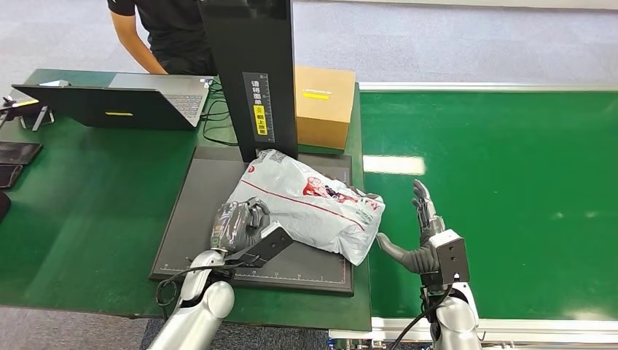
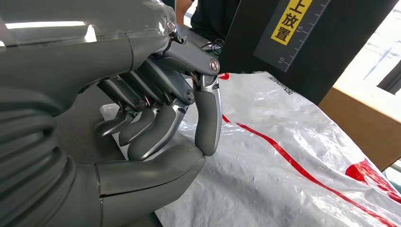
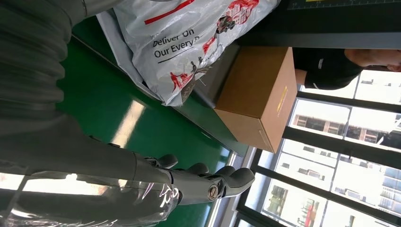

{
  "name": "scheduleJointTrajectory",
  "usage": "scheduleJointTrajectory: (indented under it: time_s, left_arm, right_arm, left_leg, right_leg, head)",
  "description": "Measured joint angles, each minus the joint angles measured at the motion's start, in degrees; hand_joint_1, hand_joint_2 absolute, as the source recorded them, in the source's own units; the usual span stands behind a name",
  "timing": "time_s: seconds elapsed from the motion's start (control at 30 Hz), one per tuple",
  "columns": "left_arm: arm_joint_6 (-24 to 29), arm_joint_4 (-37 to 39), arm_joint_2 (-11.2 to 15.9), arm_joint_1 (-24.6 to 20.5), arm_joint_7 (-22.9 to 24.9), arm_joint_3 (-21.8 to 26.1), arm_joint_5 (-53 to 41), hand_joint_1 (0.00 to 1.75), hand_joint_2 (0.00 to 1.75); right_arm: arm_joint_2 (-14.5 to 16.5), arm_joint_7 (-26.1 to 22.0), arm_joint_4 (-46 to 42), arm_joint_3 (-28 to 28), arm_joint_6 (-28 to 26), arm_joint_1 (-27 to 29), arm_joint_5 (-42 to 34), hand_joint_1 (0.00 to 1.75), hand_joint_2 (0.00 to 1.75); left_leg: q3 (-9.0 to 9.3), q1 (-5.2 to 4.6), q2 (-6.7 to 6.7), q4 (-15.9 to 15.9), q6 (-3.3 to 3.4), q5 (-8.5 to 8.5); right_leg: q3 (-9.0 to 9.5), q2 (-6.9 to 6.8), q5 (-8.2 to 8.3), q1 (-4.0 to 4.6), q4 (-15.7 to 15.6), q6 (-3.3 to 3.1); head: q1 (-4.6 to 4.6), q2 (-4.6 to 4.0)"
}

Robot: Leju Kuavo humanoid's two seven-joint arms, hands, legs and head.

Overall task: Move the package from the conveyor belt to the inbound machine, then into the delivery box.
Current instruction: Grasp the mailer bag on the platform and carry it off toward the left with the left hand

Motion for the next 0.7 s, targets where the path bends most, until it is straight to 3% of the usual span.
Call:
scheduleJointTrajectory:
  time_s: [0.23,0.27,0.37,0.4,0.57,0.7]
  left_arm:
    - [-3.2,0.3,0.0,0.0,0.9,0.0,0.0,1.75,1.75]
    - [-3.4,0.4,0.0,0.0,0.8,0.0,0.3,1.39,1.75]
    - [-3.3,0.3,0.0,0.3,-0.7,0.4,2.1,0.08,1.75]
    - [-3.4,0.1,0.0,0.4,-1.9,0.6,3.6,0.0,1.75]
    - [-10.2,-2.6,-0.3,1.5,-10.3,1.6,18.2,0.0,1.75]
    - [-11.4,-3.7,-0.5,1.9,-11.4,2.4,20.3,0.0,1.75]
  right_arm:
    - [0.0,-0.1,0.1,0.0,-0.1,-0.1,-0.4,0.0,1.75]
    - [0.0,-0.2,0.2,0.0,-0.1,-0.1,-0.5,0.0,1.75]
    - [0.0,-0.3,0.4,0.0,-0.2,-0.1,-0.6,0.0,1.75]
    - [0.0,-0.3,0.4,0.0,-0.3,-0.1,-0.7,0.0,1.75]
    - [0.0,-0.6,1.1,0.0,-0.5,-0.5,-1.0,0.0,1.75]
    - [0.0,-0.7,1.7,0.0,-0.5,-0.7,-1.0,0.0,1.75]
  left_leg:
    - [0.0,0.0,0.0,0.0,0.0,0.0]
    - [0.0,0.0,0.0,0.0,0.0,0.0]
    - [0.0,0.0,0.0,0.0,0.0,0.0]
    - [0.0,0.0,0.0,0.0,0.0,0.0]
    - [-0.01,0.0,0.0,0.0,0.0,0.0]
    - [-0.01,0.0,0.0,0.0,0.0,0.0]
  right_leg:
    - [0.0,0.0,0.0,0.0,0.0,0.0]
    - [0.0,0.0,0.0,0.0,0.0,0.0]
    - [0.0,0.0,0.0,0.0,0.0,0.0]
    - [0.0,0.0,0.0,0.0,0.0,0.0]
    - [0.0,0.0,0.0,0.0,0.0,0.0]
    - [0.0,0.0,0.0,0.0,0.0,0.0]
  head:
    - [0.0,0.0]
    - [0.0,0.0]
    - [0.01,0.0]
    - [0.01,0.0]
    - [0.01,0.0]
    - [0.0,0.0]
